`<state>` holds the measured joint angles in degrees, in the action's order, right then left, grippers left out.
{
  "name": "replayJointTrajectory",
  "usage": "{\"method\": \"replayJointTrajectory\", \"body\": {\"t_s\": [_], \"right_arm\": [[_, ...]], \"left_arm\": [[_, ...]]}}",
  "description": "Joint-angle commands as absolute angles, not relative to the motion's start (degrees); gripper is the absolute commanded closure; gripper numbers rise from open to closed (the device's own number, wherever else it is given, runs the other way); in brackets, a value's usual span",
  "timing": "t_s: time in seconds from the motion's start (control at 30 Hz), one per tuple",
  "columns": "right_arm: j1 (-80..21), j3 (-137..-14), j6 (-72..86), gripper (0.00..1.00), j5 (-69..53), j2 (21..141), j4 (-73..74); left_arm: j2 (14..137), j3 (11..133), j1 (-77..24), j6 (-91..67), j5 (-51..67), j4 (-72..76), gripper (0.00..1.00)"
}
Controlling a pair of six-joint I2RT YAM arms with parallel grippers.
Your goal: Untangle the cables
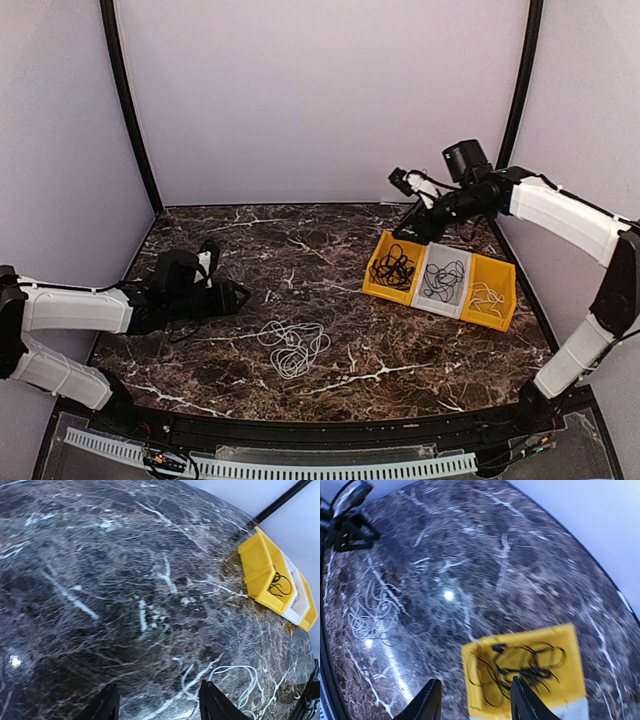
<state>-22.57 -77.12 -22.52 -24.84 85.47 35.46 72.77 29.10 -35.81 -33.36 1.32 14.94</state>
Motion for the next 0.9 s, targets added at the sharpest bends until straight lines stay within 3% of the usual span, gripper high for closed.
{"method": "replayJointTrajectory", "body": {"t_s": [0.0,0.2,0.4,0.63,0.87], "right_arm": [[-34.9,-87.3,-24.2,0.51,-29.6,96.2,41.3],[-46.7,-102.2,-21.4,0.49,-36.6,113.5,44.7],[-54.8,-110.8,-21.3,0.44,-35.2,125.3,45.8],[-57.9,-115.4,-18.7,0.42,-33.0,132.9,45.5],[-58.0,-116.7,-17.3,0.47,-30.3,136.0,45.1]], "left_arm": [[68.6,25.9,-32.6,-36.4,-1.6,10.4,0.43],[63.7,25.2,-30.7,-37.8,-4.9,6.9,0.43],[58.4,26.8,-30.0,-36.8,-7.2,1.9,0.43],[51.1,26.6,-29.9,-34.9,-10.3,-2.1,0.43],[49.9,25.4,-29.9,-34.5,-8.7,-1.6,0.43]]}}
